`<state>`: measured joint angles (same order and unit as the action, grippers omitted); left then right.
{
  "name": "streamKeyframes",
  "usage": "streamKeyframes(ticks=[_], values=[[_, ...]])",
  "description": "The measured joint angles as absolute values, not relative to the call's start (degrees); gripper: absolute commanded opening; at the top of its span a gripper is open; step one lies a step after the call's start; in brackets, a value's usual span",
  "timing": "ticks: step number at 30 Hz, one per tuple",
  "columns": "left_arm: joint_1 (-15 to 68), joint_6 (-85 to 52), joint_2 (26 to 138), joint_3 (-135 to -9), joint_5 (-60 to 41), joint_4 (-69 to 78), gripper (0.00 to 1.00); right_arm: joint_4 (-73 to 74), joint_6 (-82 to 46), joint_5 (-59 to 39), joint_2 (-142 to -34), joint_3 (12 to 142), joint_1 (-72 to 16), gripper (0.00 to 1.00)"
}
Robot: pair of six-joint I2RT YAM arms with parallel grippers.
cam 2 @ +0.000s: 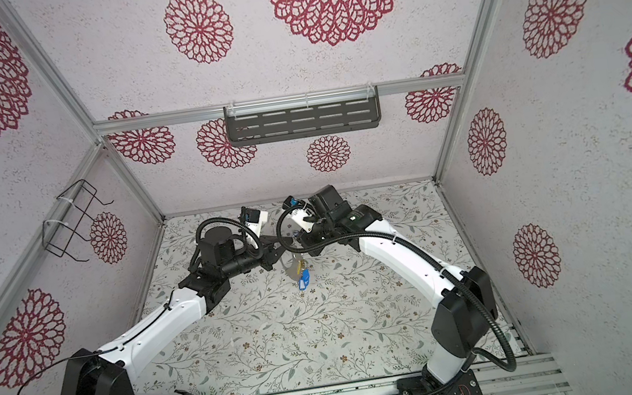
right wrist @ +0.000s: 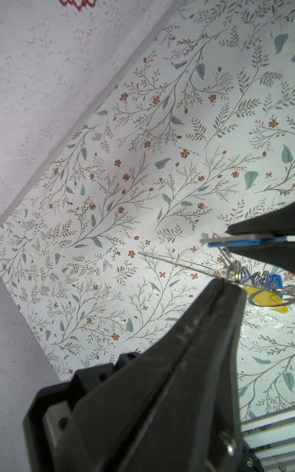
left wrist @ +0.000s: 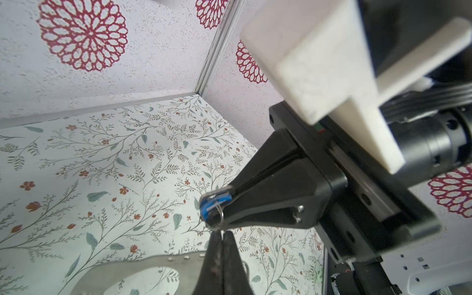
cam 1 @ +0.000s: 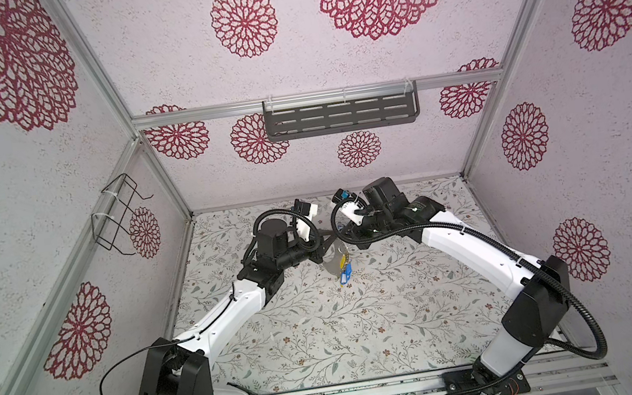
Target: Remove the keys from the keyring
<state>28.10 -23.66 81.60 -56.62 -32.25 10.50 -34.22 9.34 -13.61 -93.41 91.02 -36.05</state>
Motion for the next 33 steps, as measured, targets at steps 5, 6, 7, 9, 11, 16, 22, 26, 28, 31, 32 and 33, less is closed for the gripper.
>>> streamKeyframes(ticks=[5, 6, 7, 9, 11, 16, 22, 26, 28, 31, 32, 33], values=[[25.82, -27.35, 81.62, -55.02, -36.12, 15.09, 0.00, -33.36, 8.03, -14.00, -91.98, 88.23, -35.68, 0.00], [25.47, -27.90, 81.60, -54.98, -36.73, 16.01, 0.00, -33.01, 7.90, -14.50, -91.64, 87.15, -35.44, 0.00], [25.34, -28.38, 81.60, -54.98, -37.15, 16.47, 0.00, -32.32, 7.88, -14.92, -91.33, 86.17, -35.42, 0.00], [25.21, -29.17, 81.60, -54.85, -37.80, 16.82, 0.00, -30.96, 7.86, -15.33, -90.48, 84.53, -35.42, 0.00], [25.19, -30.04, 81.62, -54.74, -38.44, 17.04, 0.00, -30.11, 7.79, -15.64, -89.38, 83.29, -35.27, 0.00], [25.19, -32.71, 81.65, -54.54, -39.64, 20.43, 0.00, -27.86, 7.03, -16.99, -87.29, 81.65, -34.72, 0.00], [25.19, -37.15, 82.04, -54.37, -41.78, 24.32, 0.00, -24.73, 5.69, -17.39, -83.74, 78.70, -34.48, 0.00], [25.19, -40.07, 83.59, -54.70, -44.03, 26.30, 0.00, -24.56, 5.30, -16.51, -80.88, 77.14, -34.15, 0.00], [25.19, -41.10, 84.12, -54.81, -44.73, 27.22, 0.00, -24.82, 5.34, -15.81, -80.14, 77.17, -34.13, 0.00], [25.23, -42.35, 84.49, -55.09, -45.60, 28.25, 0.00, -26.06, 5.63, -15.00, -79.92, 77.62, -34.15, 0.00], [25.23, -42.74, 84.60, -55.13, -45.78, 28.49, 0.00, -26.61, 6.00, -14.74, -79.94, 78.04, -34.15, 0.00], [25.23, -43.11, 84.79, -55.13, -45.93, 28.80, 0.00, -27.27, 6.44, -14.37, -80.01, 78.54, -34.17, 0.00]])
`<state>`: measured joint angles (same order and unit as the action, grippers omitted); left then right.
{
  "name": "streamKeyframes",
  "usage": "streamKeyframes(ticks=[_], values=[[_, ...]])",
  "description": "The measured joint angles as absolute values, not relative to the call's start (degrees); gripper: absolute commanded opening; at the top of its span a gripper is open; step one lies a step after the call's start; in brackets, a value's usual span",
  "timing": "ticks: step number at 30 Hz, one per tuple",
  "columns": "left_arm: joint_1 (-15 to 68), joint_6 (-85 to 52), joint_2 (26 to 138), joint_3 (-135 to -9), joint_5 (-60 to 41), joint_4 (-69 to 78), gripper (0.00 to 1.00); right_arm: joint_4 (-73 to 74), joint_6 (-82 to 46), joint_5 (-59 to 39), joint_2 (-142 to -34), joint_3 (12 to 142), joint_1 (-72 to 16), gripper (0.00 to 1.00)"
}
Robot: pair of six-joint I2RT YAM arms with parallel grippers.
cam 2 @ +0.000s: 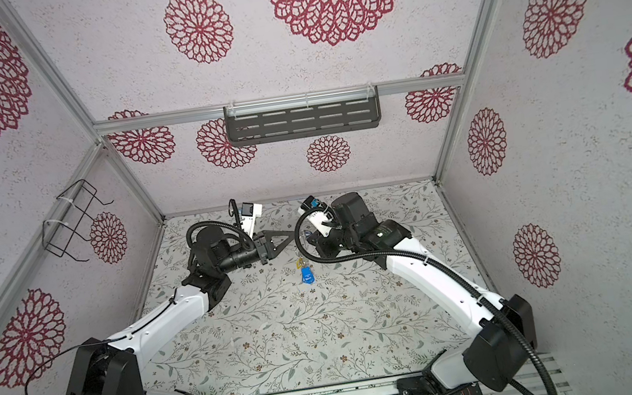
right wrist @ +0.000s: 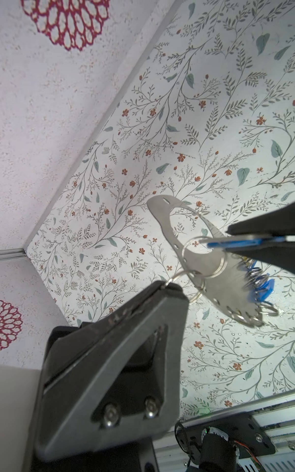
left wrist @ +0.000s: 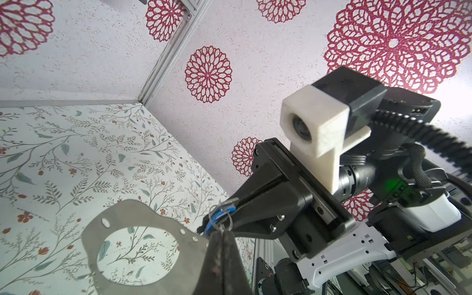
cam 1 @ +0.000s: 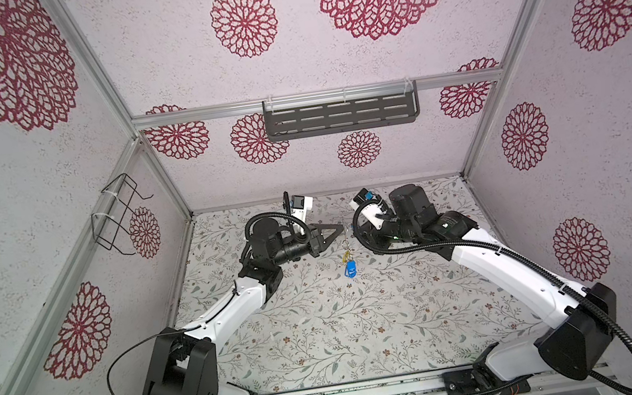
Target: Remove the keys from the keyring
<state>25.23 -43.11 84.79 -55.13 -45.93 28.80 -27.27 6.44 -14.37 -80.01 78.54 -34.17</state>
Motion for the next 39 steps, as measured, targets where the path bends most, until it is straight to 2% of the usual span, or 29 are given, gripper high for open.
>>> streamKeyframes(ticks=[7, 15, 24, 34, 39], values=[[25.23, -43.90, 86.17, -55.94, -46.72, 30.33, 0.00, -32.29, 10.57, -8.73, -82.17, 84.64, -35.90, 0.00], [26.11, -39.38, 88.09, -60.42, -45.50, 24.69, 0.00, -42.26, 13.50, -2.15, -91.13, 99.88, -38.46, 0.00], [26.20, -37.45, 89.25, -60.82, -44.21, 22.48, 0.00, -51.22, 14.57, 1.78, -97.41, 108.81, -39.90, 0.00], [26.63, -36.82, 89.56, -61.10, -43.59, 21.69, 0.00, -52.21, 13.89, 0.67, -97.80, 109.38, -39.77, 0.00], [27.27, -36.34, 89.54, -61.08, -44.14, 22.06, 0.00, -47.88, 13.93, -1.83, -93.38, 102.96, -38.63, 0.00]])
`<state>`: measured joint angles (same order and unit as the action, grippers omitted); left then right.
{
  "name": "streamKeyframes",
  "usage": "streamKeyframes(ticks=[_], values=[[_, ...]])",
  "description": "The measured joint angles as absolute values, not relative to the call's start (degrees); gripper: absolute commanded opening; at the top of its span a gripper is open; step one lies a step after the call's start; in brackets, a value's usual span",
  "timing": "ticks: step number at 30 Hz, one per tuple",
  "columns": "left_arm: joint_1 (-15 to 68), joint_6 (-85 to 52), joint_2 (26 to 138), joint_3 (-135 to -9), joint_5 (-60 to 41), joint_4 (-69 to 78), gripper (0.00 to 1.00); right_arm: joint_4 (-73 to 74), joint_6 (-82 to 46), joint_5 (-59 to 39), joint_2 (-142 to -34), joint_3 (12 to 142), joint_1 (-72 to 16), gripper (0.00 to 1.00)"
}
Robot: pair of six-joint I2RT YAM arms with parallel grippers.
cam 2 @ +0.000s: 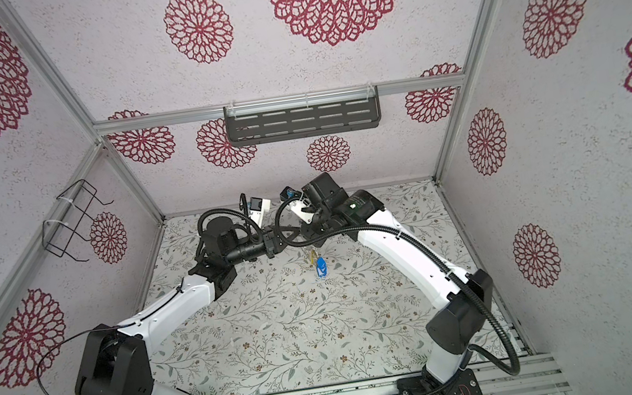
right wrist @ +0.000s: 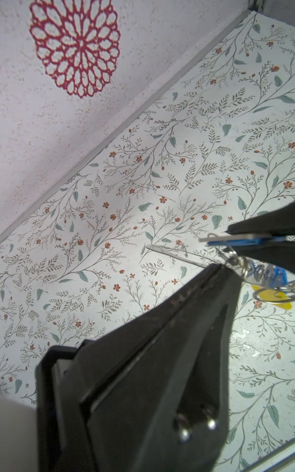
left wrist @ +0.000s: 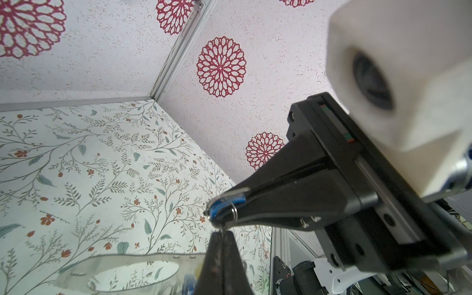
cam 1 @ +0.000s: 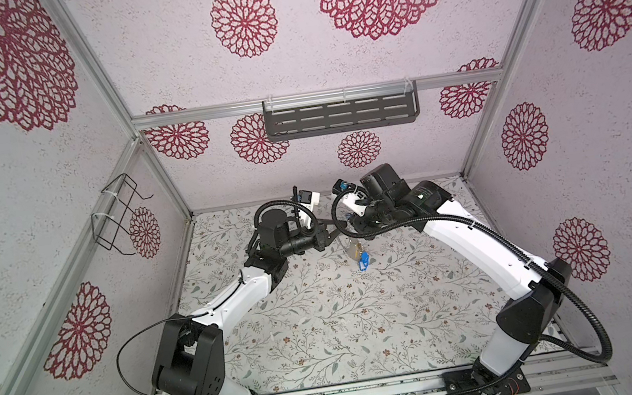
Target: Remove the keys from the keyring
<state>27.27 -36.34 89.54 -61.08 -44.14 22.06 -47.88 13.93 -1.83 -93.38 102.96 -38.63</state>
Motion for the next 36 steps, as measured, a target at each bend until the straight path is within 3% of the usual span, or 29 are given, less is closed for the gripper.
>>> streamKeyframes(ticks=[13, 25, 36], values=[[28.56, -35.59, 89.47, -61.10, -45.12, 20.91, 0.00, -29.41, 25.04, 2.28, -82.28, 82.81, -38.09, 0.00], [28.51, -35.57, 89.91, -63.92, -43.92, 21.43, 0.00, -32.36, 21.61, -2.76, -85.86, 90.41, -37.19, 0.00], [28.51, -35.14, 90.04, -62.48, -39.62, 19.70, 0.00, -40.23, 10.90, -10.02, -92.86, 95.57, -32.45, 0.00]])
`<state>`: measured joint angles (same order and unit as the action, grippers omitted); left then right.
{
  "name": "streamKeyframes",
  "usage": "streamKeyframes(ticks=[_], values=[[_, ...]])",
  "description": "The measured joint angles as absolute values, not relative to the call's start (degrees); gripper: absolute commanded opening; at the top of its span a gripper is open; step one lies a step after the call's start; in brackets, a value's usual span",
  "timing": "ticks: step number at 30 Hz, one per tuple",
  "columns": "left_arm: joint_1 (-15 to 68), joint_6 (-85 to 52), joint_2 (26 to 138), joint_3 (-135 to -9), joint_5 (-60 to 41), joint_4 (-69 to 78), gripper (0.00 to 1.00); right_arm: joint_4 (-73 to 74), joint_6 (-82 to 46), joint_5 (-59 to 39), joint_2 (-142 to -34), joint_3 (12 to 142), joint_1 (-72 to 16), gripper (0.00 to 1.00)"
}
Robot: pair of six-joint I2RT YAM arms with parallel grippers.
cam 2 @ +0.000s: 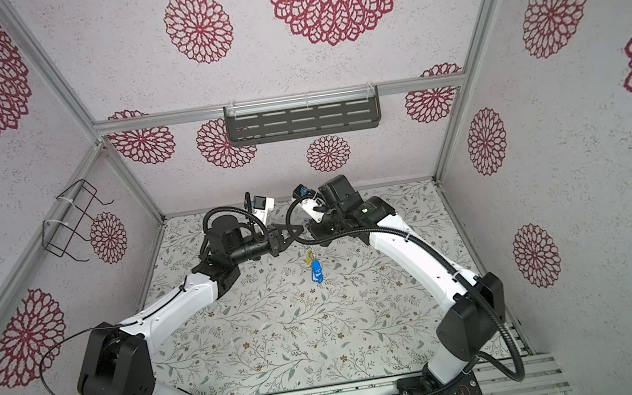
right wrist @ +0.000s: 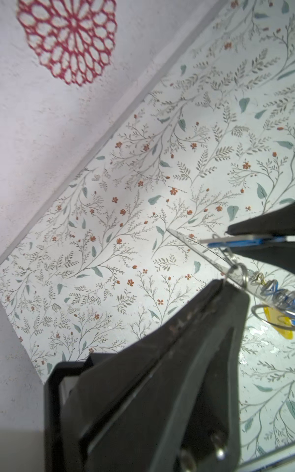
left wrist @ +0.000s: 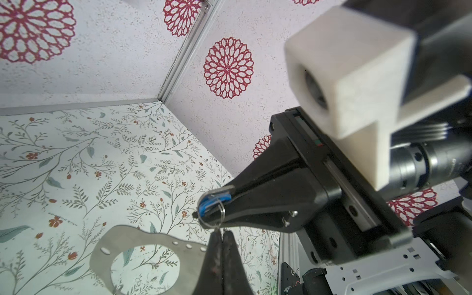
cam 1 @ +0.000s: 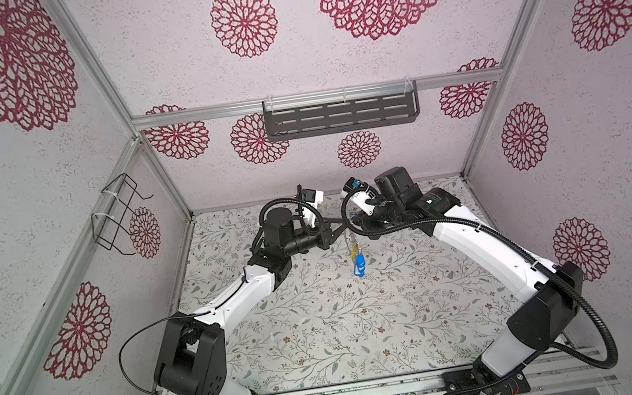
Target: Remove the keys from the keyring
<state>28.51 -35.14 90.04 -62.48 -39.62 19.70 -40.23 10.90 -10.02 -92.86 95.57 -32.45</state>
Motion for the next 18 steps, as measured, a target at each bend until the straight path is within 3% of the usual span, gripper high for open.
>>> streamKeyframes(ticks=[7, 18], values=[[28.40, -36.64, 90.02, -60.49, -39.09, 22.02, 0.00, -42.09, 7.92, -12.34, -93.84, 95.77, -31.79, 0.00], [28.34, -42.83, 88.88, -56.10, -37.82, 29.89, 0.00, -34.70, 5.85, -14.11, -87.11, 84.25, -31.31, 0.00]])
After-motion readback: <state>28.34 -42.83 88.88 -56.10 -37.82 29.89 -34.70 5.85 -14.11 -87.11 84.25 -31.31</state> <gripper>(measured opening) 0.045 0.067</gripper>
